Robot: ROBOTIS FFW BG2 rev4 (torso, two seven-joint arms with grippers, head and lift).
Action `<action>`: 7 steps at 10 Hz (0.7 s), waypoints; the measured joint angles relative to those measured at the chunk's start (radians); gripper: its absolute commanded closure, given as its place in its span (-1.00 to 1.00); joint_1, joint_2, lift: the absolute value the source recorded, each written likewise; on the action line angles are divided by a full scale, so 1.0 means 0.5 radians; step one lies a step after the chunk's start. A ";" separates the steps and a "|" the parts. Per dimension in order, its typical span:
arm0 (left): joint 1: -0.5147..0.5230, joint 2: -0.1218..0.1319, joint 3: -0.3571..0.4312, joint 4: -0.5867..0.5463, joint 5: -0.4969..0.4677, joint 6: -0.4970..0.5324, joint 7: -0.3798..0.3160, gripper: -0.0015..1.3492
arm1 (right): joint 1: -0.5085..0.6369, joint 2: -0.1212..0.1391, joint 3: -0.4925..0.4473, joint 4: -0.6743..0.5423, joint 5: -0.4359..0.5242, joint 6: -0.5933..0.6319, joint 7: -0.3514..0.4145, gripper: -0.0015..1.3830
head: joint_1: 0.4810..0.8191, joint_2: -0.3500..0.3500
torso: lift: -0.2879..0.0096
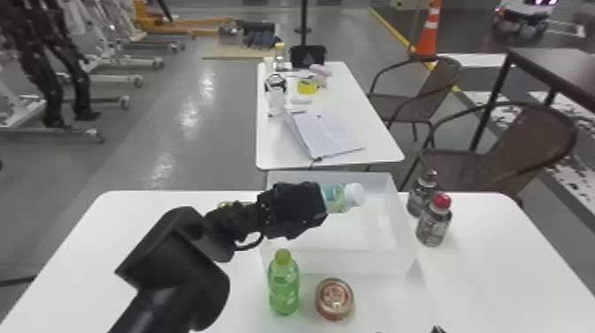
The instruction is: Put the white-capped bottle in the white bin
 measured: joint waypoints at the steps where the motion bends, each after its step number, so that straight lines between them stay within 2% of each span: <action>1: -0.003 -0.001 -0.010 0.004 -0.024 -0.013 0.001 -0.86 | -0.001 0.003 0.000 0.002 0.000 0.000 0.000 -0.84 | -0.60 0.00 | 0.26; 7: 0.005 -0.017 0.055 0.009 -0.034 -0.139 0.015 -0.78 | -0.007 0.005 0.000 0.004 -0.001 0.000 0.000 -0.83 | -0.60 0.00 | 0.26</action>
